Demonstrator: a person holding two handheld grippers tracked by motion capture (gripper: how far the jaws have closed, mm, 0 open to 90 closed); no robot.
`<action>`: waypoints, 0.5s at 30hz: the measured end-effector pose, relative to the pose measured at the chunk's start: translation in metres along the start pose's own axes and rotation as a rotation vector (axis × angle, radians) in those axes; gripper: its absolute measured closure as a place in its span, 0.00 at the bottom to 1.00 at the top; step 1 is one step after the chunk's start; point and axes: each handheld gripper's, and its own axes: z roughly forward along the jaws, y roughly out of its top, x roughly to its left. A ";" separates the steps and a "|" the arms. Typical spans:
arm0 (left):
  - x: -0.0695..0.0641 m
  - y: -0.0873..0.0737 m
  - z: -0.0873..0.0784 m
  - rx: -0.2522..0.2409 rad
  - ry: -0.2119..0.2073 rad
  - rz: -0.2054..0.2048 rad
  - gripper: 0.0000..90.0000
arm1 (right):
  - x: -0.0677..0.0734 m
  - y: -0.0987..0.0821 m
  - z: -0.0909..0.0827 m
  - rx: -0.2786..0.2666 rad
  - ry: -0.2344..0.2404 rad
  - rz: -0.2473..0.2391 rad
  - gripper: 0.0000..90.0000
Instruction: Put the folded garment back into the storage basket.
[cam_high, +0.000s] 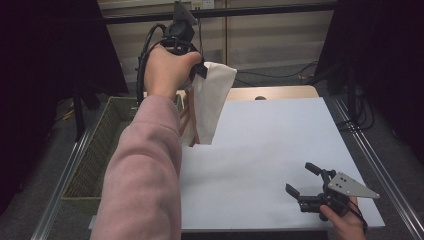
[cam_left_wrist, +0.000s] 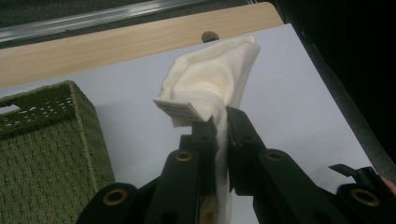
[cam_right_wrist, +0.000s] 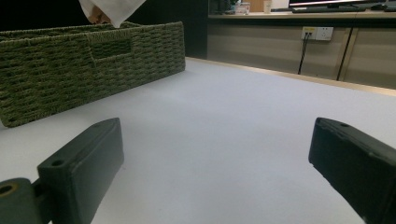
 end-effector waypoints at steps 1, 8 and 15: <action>0.000 0.000 -0.002 -0.004 -0.004 -0.014 0.93 | 0.000 0.000 0.000 -0.002 -0.001 -0.006 0.03; 0.006 0.001 -0.014 -0.008 0.011 0.014 0.93 | 0.000 0.000 0.001 -0.011 0.008 0.002 0.03; 0.012 0.001 -0.028 -0.025 0.025 0.001 0.93 | 0.000 0.000 0.001 -0.005 0.001 -0.005 0.03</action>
